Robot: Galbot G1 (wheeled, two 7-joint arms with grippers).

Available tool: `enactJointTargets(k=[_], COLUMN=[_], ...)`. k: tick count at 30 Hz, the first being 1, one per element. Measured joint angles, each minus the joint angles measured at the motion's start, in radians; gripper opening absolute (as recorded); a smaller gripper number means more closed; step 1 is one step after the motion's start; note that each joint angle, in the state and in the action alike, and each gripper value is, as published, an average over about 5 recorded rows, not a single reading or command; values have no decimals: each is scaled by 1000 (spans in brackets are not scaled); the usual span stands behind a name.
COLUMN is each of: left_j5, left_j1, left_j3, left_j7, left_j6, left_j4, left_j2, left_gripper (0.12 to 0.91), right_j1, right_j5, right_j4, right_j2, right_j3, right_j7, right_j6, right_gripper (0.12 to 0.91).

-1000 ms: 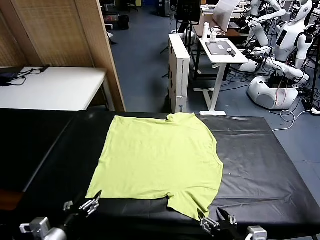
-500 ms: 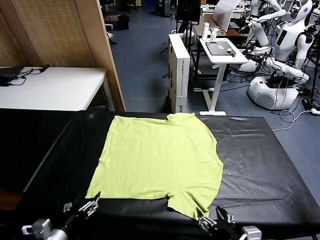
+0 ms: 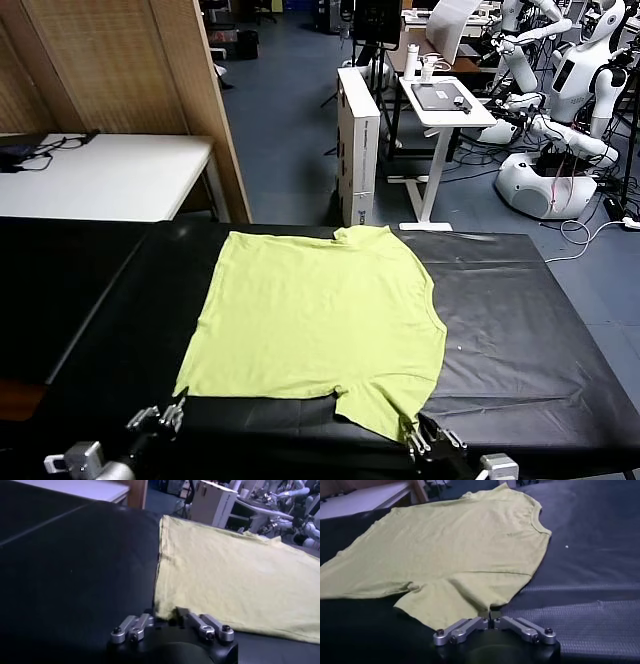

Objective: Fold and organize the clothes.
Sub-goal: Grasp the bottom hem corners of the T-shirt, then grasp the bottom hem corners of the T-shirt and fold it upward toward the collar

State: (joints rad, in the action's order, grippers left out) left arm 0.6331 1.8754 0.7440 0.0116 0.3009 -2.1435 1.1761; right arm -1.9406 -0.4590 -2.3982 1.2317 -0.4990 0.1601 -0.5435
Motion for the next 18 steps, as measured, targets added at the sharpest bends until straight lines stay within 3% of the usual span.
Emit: enactJointTargets(k=[11, 18], left_j5=[-9, 36], left_j1=[88, 138], left_j3=[56, 108], left_j7=[10, 13], left_j6=[-21, -28], left_j4=[-69, -96], left_j2=[12, 21], left_gripper=[147, 147], right_j1=[-124, -103], right_j5=[34, 21], right_j4=[-83, -107], right_j2=[10, 2], right_j3=[-6, -29], right_j7=[19, -2], right_j6=[-13, 16], right_gripper=[139, 139])
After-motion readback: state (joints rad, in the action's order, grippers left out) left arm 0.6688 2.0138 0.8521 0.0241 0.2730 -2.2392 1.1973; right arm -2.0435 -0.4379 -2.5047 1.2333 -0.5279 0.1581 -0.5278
